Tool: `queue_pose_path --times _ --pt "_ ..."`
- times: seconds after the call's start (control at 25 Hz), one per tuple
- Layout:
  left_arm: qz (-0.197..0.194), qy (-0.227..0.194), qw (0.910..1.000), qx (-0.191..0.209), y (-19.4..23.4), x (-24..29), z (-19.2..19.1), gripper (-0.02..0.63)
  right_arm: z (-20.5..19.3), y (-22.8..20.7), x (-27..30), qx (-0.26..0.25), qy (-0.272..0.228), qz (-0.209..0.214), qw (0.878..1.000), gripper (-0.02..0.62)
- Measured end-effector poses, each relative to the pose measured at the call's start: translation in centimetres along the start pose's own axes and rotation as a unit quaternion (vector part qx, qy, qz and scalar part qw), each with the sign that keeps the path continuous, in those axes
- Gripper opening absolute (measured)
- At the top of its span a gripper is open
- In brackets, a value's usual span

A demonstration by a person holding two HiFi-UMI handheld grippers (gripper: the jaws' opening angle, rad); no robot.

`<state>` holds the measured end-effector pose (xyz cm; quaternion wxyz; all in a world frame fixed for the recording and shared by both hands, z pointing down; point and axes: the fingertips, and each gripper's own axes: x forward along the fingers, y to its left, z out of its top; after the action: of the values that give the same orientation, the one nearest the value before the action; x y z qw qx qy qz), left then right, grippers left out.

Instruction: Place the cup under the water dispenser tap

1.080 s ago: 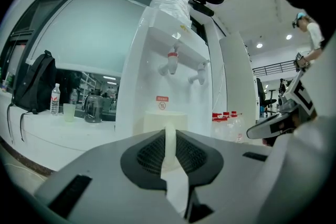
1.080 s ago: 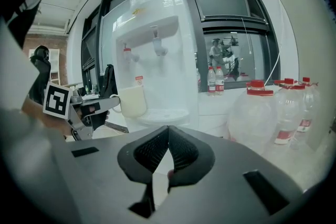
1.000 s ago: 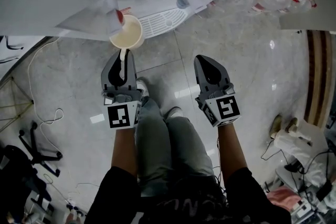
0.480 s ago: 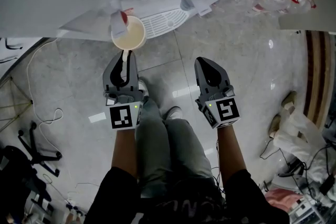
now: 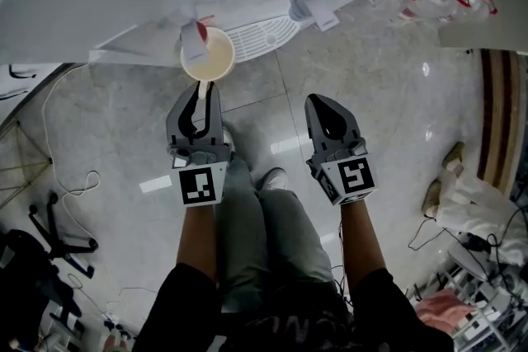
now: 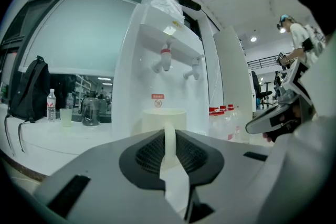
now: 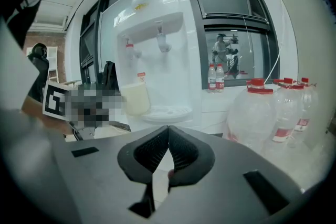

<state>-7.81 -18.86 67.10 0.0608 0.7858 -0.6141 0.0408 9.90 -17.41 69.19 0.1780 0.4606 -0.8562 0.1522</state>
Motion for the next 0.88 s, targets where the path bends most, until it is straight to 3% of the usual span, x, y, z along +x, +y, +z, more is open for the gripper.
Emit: queue_pose_path --times 0.2,0.6,0.88 --pt "-0.001 0.003 1.0 0.002 0.1 -0.1 0.1 0.071 0.2 0.0 -0.1 0.008 0.008 -0.003 1.0 0.014" --pt "0.004 0.01 0.9999 0.001 0.3 -0.3 -0.2 0.206 -0.2 0.5 -0.3 0.011 0.023 -0.002 1.0 0.014" --pt "0.003 0.009 0.9999 0.006 1.0 -0.7 0.3 0.229 0.2 0.5 -0.5 0.014 0.02 -0.003 1.0 0.014"
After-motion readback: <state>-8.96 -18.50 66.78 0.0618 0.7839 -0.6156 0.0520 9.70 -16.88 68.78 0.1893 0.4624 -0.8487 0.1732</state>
